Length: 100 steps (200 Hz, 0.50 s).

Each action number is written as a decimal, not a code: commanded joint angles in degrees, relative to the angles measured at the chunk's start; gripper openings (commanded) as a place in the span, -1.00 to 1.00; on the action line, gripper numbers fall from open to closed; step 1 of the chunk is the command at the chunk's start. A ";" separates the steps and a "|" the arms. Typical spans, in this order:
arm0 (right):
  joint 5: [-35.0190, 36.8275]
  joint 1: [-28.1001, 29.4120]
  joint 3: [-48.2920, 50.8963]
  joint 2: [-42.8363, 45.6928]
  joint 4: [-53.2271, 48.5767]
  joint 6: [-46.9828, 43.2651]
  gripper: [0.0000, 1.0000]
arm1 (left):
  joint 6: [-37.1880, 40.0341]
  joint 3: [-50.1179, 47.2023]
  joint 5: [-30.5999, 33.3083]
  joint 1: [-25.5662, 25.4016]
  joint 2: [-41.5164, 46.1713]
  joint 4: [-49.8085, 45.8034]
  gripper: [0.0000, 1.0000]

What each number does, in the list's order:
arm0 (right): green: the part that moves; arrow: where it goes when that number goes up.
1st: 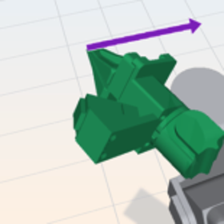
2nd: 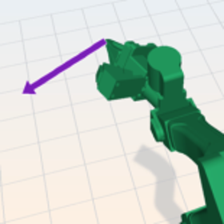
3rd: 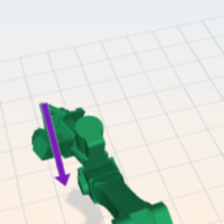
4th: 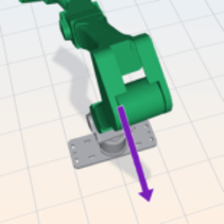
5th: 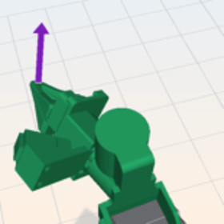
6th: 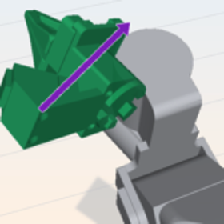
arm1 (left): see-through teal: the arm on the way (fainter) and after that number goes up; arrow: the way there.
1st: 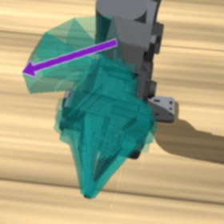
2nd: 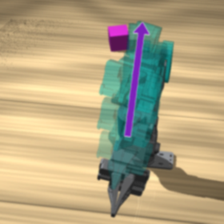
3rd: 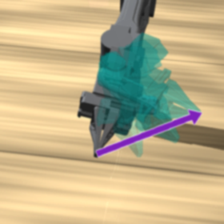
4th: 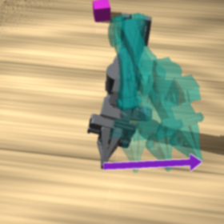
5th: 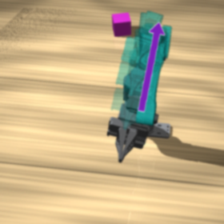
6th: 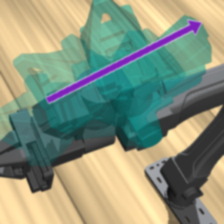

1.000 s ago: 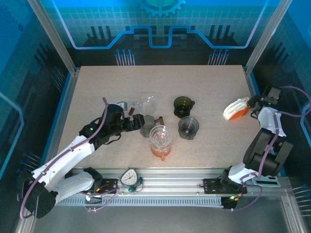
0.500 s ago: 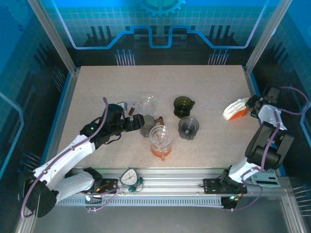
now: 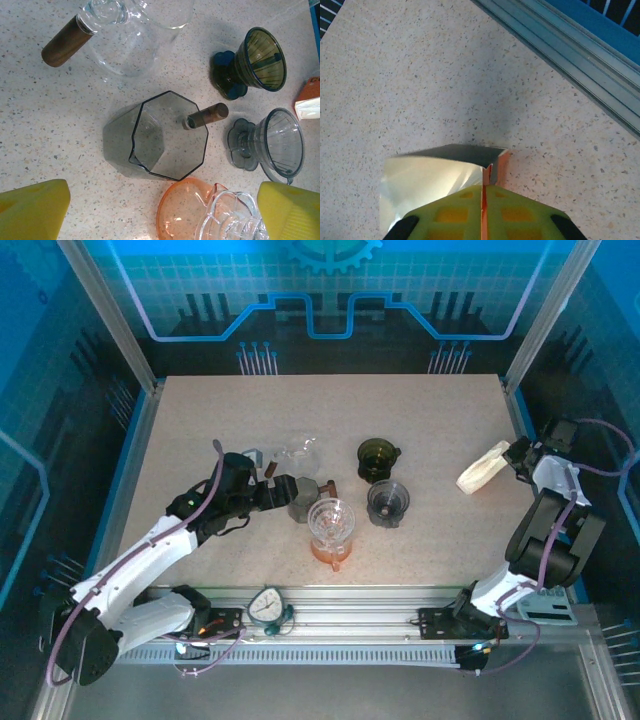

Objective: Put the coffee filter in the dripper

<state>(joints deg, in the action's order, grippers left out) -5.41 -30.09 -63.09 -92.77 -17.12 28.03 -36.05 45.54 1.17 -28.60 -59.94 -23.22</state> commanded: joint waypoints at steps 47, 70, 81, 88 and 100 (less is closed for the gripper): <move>-4.44 4.20 -4.65 -0.09 -3.13 -6.11 -0.87 | -1.15 -0.37 -2.18 0.96 -0.71 1.44 0.95; -4.31 8.00 -7.95 -0.47 -5.43 -9.24 -0.88 | -1.22 -0.33 -2.40 1.15 -0.94 1.51 0.95; -4.18 9.81 -9.63 -0.78 -6.58 -11.09 -0.88 | -1.30 -0.30 -2.63 1.18 -1.01 1.57 0.95; -4.07 10.95 -10.76 -1.15 -7.43 -12.38 -0.88 | -1.34 -0.28 -2.73 1.24 -1.13 1.60 0.95; -3.58 13.13 -12.98 -2.06 -9.21 -15.01 -0.89 | -1.39 -0.26 -2.99 1.37 -1.27 1.52 0.95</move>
<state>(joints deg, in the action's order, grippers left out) -8.29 -20.64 -71.40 -93.01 -21.54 19.57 -36.29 45.52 -0.01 -28.03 -60.53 -22.26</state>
